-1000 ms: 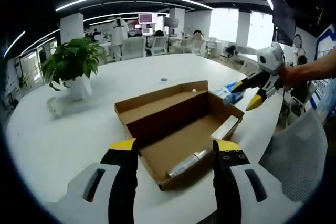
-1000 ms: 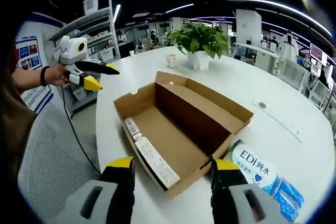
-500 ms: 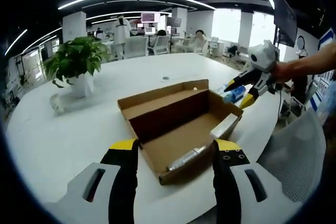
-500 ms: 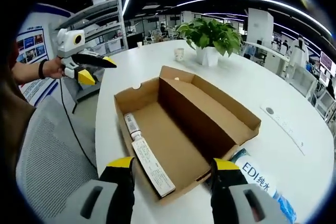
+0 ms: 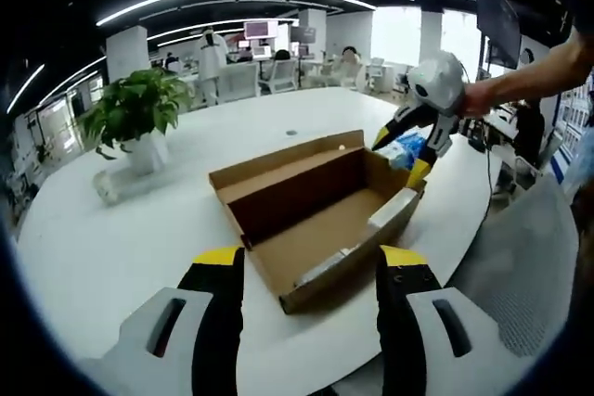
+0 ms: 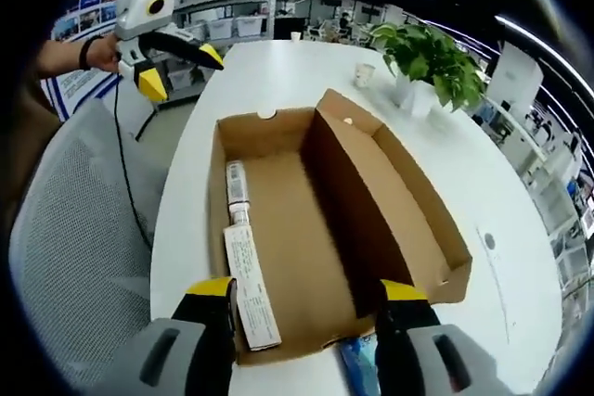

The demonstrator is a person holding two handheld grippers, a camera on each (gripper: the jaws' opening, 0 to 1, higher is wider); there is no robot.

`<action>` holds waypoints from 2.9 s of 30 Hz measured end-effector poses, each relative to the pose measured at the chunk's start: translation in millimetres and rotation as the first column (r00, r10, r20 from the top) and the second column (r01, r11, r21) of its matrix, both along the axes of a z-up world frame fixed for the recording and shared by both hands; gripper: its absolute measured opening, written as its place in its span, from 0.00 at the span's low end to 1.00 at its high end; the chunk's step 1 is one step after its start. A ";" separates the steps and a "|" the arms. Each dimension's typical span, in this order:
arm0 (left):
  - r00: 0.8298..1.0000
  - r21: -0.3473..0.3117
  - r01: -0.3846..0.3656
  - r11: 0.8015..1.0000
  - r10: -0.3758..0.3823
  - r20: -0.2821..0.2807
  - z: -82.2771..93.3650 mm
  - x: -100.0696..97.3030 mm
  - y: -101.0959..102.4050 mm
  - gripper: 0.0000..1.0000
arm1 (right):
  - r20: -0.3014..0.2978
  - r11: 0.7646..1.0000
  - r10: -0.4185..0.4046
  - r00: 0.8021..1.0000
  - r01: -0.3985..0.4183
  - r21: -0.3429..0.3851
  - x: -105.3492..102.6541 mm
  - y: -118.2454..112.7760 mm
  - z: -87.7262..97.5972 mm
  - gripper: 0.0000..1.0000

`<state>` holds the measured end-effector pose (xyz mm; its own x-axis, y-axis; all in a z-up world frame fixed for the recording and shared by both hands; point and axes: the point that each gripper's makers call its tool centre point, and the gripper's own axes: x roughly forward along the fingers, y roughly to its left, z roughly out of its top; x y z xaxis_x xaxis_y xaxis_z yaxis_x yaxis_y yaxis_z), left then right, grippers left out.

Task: Operate the shoe box by opening the lid, removing the specified soft item, and placing it in the target area until the item is outside and the box remains undamaged.

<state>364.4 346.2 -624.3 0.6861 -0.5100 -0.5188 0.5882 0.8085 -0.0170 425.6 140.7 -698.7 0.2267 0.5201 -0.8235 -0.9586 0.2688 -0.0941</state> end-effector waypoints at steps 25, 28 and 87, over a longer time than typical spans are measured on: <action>0.998 -0.011 -0.066 0.998 0.066 0.009 6.8 1.0 16.1 0.55 | -0.060 0.982 0.132 0.989 -0.139 -0.130 6.8 10.2 -30.8 0.66; 0.998 -0.013 -0.065 0.998 0.065 0.005 5.4 -0.2 15.5 0.55 | -0.051 0.981 0.133 0.990 -0.139 -0.135 8.5 8.7 -30.2 0.64; 0.997 -0.027 -0.073 0.997 0.072 -0.027 0.8 -0.1 26.6 0.61 | -0.132 0.930 0.274 0.953 -0.297 -0.217 -33.6 46.0 -58.2 0.17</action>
<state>364.3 372.7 -623.5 0.7081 -0.4744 -0.5231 0.5273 0.8479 -0.0553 392.0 186.8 -756.9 0.0087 0.3431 -0.9393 -0.9991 -0.0357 -0.0223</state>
